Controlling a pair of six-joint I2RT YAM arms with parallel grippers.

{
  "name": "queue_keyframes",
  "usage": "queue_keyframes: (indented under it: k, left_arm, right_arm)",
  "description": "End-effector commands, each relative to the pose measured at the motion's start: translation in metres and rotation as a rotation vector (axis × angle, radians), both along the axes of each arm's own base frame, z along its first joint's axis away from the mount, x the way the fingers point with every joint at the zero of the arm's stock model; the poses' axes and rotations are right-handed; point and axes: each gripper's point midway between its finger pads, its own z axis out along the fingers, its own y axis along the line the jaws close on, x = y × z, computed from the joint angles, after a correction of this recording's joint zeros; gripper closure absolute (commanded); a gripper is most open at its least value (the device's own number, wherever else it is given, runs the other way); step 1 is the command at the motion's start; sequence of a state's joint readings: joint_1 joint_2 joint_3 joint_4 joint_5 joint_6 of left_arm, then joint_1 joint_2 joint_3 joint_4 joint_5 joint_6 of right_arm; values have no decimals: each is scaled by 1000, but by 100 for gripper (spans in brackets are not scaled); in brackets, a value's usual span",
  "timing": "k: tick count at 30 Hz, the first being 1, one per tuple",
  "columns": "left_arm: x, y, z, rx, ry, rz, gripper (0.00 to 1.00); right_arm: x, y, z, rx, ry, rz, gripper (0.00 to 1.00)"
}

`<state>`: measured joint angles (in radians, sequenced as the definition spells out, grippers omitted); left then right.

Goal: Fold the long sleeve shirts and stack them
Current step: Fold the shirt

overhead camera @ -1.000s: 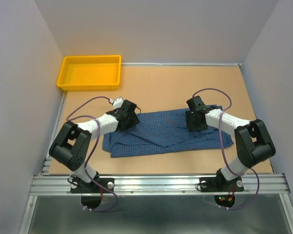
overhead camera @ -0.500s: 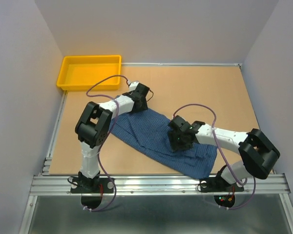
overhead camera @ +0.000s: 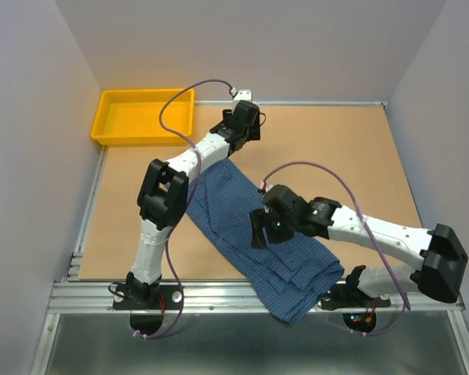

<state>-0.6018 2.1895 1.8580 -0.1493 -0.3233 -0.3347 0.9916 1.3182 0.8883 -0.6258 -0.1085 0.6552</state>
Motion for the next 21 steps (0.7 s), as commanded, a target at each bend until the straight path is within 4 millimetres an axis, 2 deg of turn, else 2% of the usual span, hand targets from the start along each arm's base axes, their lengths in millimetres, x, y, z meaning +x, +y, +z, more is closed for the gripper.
queue_keyframes:
  k: [1,2,3,4,6,7,8,9,10,12,13,15,18,20,21]
  left_arm:
    - [-23,33,108,-79,-168,112,25]
    - [-32,43,108,-118,-150,174,25]
    - [-45,58,123,-134,-161,222,25]
    - [-62,75,95,-85,-81,253,25]
    - [-90,94,83,-107,-16,317,25]
    - [-108,106,50,-72,52,332,25]
    - [-120,113,38,-67,80,346,25]
    - [-141,125,16,-60,114,364,25]
    - [-148,134,7,-60,124,377,25]
    - [-158,147,-3,-80,131,398,26]
    - [-167,156,-21,-57,164,406,26]
    - [-165,166,-31,-56,173,425,26]
    - [-161,169,-49,-26,212,410,26]
    - [-158,167,-56,-8,225,400,26]
    - [-157,168,-66,18,246,404,26]
  right_arm:
    - [55,4,69,69,-280,-30,29]
    - [62,1,71,53,-300,-38,29]
    - [69,-2,70,32,-322,-25,30]
    - [81,-6,74,27,-339,-43,30]
    - [95,-8,71,-5,-356,-25,34]
    - [106,-10,75,-7,-370,-36,38]
    - [110,-12,70,-27,-369,-27,38]
    - [118,-10,70,-40,-383,1,43]
    - [127,-13,71,-49,-394,-3,44]
    - [140,-12,72,-59,-423,16,46]
    - [148,-15,65,-65,-411,12,46]
    - [157,-13,59,-61,-423,26,46]
    - [162,-16,23,-105,-364,30,46]
    - [161,-17,15,-113,-350,29,46]
    - [161,-17,1,-130,-325,28,45]
